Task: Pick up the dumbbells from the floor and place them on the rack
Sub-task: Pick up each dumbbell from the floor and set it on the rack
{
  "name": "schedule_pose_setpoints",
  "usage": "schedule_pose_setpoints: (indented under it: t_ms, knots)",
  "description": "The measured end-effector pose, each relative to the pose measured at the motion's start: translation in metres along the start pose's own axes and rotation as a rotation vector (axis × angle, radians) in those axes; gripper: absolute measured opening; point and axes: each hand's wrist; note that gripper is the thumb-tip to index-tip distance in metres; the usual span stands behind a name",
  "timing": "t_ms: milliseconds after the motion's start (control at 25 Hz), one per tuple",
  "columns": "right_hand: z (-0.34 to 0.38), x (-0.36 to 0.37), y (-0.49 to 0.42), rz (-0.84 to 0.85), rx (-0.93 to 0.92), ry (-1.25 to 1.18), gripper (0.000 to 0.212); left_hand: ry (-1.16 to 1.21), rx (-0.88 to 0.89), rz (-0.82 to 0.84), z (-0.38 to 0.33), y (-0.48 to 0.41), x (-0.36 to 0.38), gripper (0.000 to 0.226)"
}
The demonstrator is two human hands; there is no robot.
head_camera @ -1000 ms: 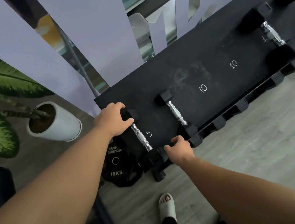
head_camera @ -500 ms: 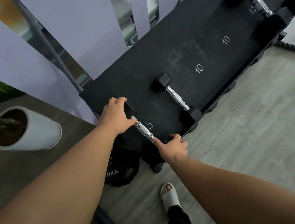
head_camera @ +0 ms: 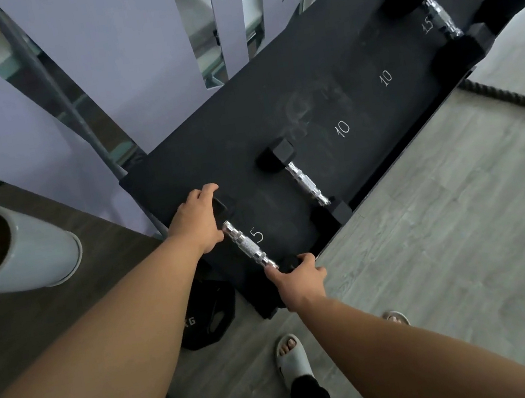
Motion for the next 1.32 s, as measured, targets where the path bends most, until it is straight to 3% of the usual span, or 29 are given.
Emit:
schedule_pose_setpoints:
  t_ms: [360,680,920,1160,1320]
  knots:
    - [0.014,-0.039,0.01,0.039,0.005,-0.018,0.085,0.006,0.02,-0.003,-0.014,0.021,-0.03,0.095]
    - [0.078,-0.13,0.026,-0.034,-0.12,-0.121,0.091,-0.072,0.137,-0.156,-0.11,-0.001,-0.119,0.094]
    - [0.136,-0.207,-0.034,-0.092,-0.176,-0.144,0.094,-0.052,0.127,-0.257,-0.192,-0.082,-0.143,0.104]
    - [0.186,-0.275,-0.124,-0.06,-0.128,-0.206,0.095,-0.032,0.134,-0.24,-0.265,-0.19,-0.14,0.099]
    - [0.213,-0.311,-0.176,-0.089,-0.059,-0.244,0.084,-0.034,0.143,-0.208,-0.31,-0.253,-0.139,0.094]
Point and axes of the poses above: each hand's wrist, its own y-axis away from the middle knuckle, its own x-axis out of the palm, z = x × y, and after that the axes turned 4 degrees about x, right-handed
